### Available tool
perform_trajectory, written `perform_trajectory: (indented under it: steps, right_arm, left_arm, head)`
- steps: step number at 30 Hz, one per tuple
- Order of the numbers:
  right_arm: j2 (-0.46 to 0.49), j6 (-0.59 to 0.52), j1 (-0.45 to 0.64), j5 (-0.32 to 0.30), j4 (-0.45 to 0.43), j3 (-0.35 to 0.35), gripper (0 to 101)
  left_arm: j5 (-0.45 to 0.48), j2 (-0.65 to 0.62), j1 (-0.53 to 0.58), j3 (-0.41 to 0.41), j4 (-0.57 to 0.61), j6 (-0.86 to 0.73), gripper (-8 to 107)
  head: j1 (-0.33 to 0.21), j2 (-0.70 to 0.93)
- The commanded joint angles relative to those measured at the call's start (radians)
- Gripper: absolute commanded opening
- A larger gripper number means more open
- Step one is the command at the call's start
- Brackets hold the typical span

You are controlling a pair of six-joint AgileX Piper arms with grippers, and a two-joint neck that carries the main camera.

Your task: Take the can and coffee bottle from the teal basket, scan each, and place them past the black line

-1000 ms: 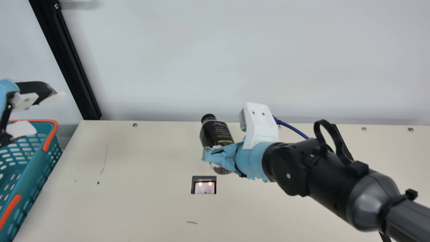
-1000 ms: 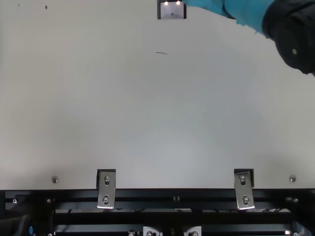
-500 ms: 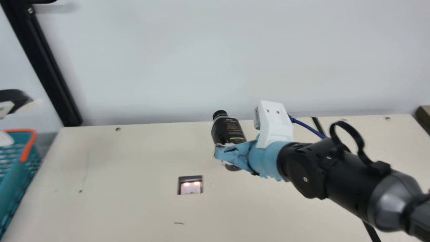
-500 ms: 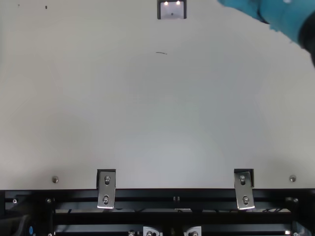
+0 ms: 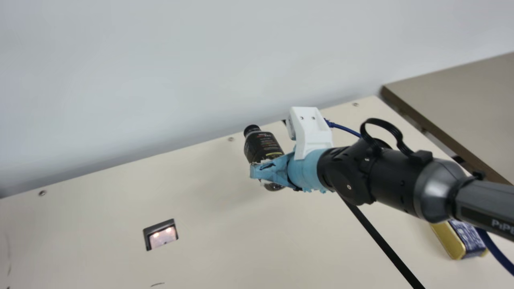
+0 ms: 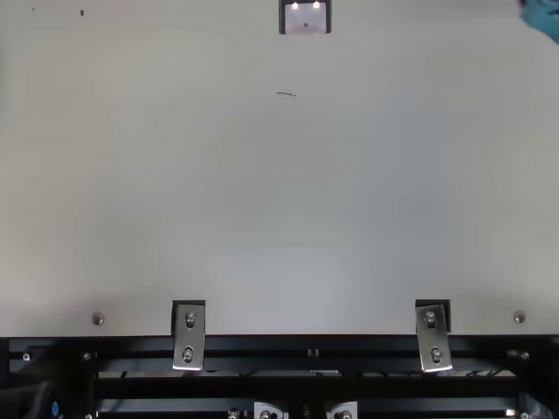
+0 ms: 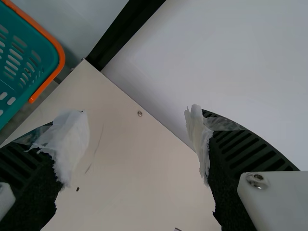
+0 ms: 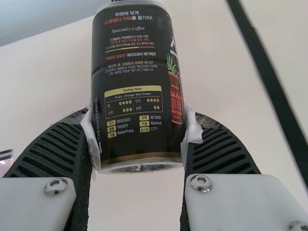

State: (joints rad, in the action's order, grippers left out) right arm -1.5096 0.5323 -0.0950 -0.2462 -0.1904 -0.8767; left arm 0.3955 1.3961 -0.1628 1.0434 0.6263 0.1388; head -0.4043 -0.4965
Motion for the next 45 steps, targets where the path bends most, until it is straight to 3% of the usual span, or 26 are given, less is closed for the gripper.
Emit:
perform_trajectory:
  steps: [1,6,10,19,32,33,34,45]
  right_arm:
    - [0.020,0.003,0.056,-0.002,-0.014,0.027,0]
    - [0.050,-0.006,0.169,0.003,-0.037,0.075,0]
    - [0.077,-0.029,0.272,0.002,-0.064,0.107,0]
    - [0.055,-0.089,0.466,-0.035,-0.165,0.104,0]
    - [-0.011,-0.083,0.562,-0.065,-0.345,0.106,0]
    - [-0.013,-0.074,0.563,-0.066,-0.357,0.109,25]
    - [-0.015,-0.064,0.564,-0.066,-0.368,0.113,101]
    - [0.083,0.034,0.518,-0.143,-0.451,0.146,101]
  left_arm:
    - [0.000,0.000,0.000,0.000,0.000,0.000,90]
    - [0.000,0.000,0.000,0.000,0.000,0.000,90]
    - [0.000,0.000,0.000,0.000,0.000,0.000,90]
    - [0.000,0.000,0.000,0.000,0.000,0.000,90]
    - [0.000,0.000,0.000,0.000,0.000,0.000,90]
    - [0.000,0.000,0.000,0.000,0.000,0.000,90]
    - [0.000,0.000,0.000,0.000,0.000,0.000,90]
    - [0.000,0.000,0.000,0.000,0.000,0.000,90]
  head:
    - [-0.032,-0.061]
    - [-0.032,-0.192]
    - [-0.032,-0.192]
    - [-0.032,-0.192]
    - [-0.032,-0.192]
    - [-0.032,-0.192]
    - [-0.032,-0.192]
    - [-0.032,-0.192]
